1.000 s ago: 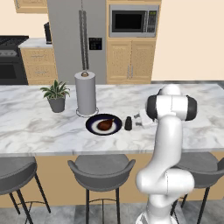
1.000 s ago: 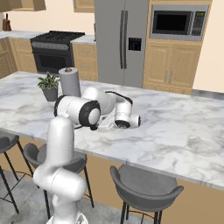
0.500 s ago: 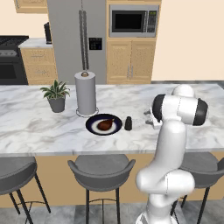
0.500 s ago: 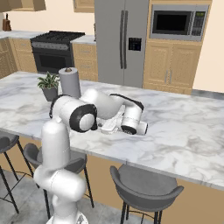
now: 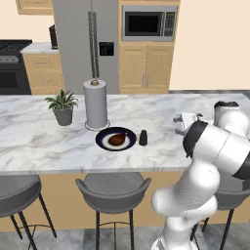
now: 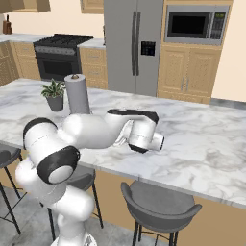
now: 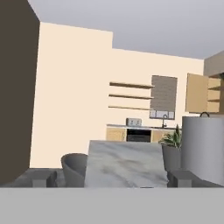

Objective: Retrieve the shaker from the cabinet and place it next the steak on a plate on the dining table.

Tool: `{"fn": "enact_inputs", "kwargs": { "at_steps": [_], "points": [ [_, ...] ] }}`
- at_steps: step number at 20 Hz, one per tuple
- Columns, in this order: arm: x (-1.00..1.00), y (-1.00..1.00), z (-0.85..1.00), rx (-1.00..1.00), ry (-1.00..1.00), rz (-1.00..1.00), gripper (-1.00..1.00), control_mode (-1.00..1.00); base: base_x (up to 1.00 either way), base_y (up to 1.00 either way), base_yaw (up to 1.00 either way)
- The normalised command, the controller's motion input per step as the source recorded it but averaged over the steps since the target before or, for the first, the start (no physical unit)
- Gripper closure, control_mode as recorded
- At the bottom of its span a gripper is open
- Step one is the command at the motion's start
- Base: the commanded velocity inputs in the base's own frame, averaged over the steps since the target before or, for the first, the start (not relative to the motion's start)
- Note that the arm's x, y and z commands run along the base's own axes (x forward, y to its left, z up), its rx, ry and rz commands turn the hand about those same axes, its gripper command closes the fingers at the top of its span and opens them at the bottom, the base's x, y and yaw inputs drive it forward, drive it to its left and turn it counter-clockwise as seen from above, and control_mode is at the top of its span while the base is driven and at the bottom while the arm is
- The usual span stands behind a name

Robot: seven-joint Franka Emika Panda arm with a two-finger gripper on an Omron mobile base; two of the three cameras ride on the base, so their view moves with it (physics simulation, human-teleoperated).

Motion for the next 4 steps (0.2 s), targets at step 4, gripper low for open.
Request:
{"fn": "enact_inputs", "kwargs": {
  "at_steps": [4],
  "points": [
    [-0.87,0.00,1.00,0.00,0.02,-0.04,-1.00,-1.00,0.00,0.00,0.00]
  ]
}}
